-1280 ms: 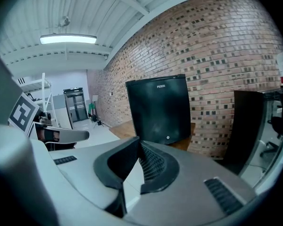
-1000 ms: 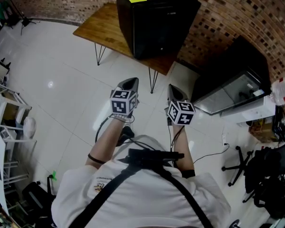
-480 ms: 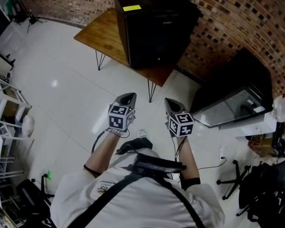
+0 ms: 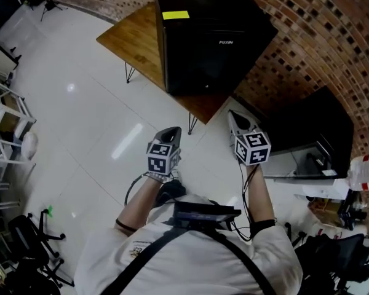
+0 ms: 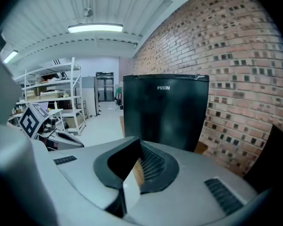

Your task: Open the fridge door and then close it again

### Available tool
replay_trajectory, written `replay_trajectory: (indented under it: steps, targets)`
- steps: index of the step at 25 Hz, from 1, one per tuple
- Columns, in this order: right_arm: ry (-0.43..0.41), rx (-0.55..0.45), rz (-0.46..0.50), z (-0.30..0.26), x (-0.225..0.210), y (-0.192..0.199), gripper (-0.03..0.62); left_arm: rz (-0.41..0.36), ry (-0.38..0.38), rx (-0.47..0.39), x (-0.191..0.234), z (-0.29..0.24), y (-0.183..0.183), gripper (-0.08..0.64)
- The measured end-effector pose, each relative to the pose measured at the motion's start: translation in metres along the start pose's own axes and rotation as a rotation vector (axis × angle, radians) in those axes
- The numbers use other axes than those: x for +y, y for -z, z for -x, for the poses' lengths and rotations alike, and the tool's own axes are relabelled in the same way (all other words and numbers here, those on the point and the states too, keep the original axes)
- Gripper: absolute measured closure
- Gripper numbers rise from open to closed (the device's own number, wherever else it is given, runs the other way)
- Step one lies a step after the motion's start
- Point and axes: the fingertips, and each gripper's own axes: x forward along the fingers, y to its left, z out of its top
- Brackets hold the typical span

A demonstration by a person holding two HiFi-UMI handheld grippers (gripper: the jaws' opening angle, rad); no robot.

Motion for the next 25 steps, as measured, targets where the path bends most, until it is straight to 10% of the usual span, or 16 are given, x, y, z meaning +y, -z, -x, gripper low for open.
replay_trajectory:
  steps: [14,25]
  targets:
    - [-0.174,-0.171,0.12,0.09,-0.062,-0.06,0.586,0.044,-0.261,-0.128,-0.104,0.051,0.017,0.558]
    - [-0.297,-0.164,0.048,0.166,-0.032,0.014,0.586,-0.174,-0.439,-0.427,-0.149,0.163,-0.178,0.558]
